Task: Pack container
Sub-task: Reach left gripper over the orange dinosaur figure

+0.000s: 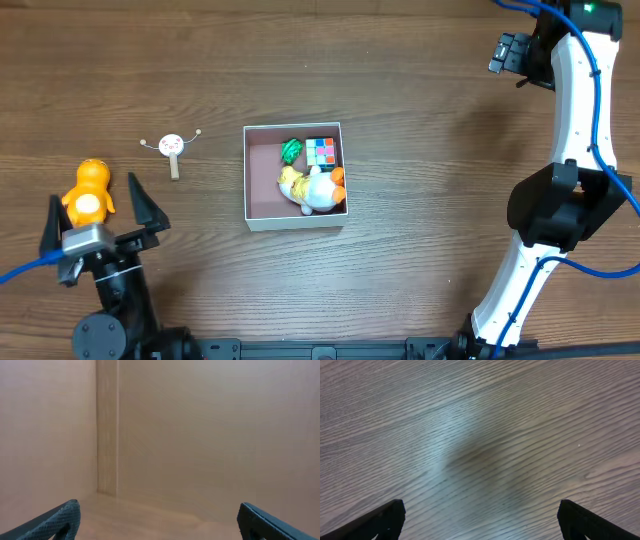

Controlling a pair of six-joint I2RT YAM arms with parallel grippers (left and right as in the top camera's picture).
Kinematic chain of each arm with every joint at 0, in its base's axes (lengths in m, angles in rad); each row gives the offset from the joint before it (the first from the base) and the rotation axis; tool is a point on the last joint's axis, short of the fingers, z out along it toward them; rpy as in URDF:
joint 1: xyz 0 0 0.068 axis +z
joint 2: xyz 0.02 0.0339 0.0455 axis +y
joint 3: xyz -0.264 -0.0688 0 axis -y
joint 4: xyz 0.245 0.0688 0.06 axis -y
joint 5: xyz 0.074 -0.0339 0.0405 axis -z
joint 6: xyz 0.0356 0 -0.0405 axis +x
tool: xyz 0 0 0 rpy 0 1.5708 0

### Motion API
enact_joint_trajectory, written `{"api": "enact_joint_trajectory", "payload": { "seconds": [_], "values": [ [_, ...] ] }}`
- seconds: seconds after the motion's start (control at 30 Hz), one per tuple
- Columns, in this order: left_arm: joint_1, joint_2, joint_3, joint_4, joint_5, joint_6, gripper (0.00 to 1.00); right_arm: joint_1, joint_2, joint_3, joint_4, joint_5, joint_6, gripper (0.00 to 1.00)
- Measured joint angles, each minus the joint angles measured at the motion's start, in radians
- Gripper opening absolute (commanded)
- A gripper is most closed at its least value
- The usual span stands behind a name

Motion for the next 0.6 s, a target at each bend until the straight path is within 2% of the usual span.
{"api": "enact_joint_trajectory", "payload": {
  "seconds": [0.23,0.37,0.57,0.6],
  "values": [
    [0.0,0.024,0.002,-0.085,-0.007,-0.114,1.0,0.0,0.0,0.0,0.0,0.0,0.0,1.0],
    [0.0,0.088,0.017,-0.129,-0.005,-0.137,1.0,0.0,0.0,0.0,0.0,0.0,0.001,1.0],
    [0.0,0.231,0.217,-0.367,0.105,-0.153,1.0,0.0,0.0,0.0,0.0,0.0,0.0,1.0],
    [0.0,0.249,0.247,-0.368,0.117,-0.153,1.0,0.0,0.0,0.0,0.0,0.0,0.001,1.0]
  ]
}}
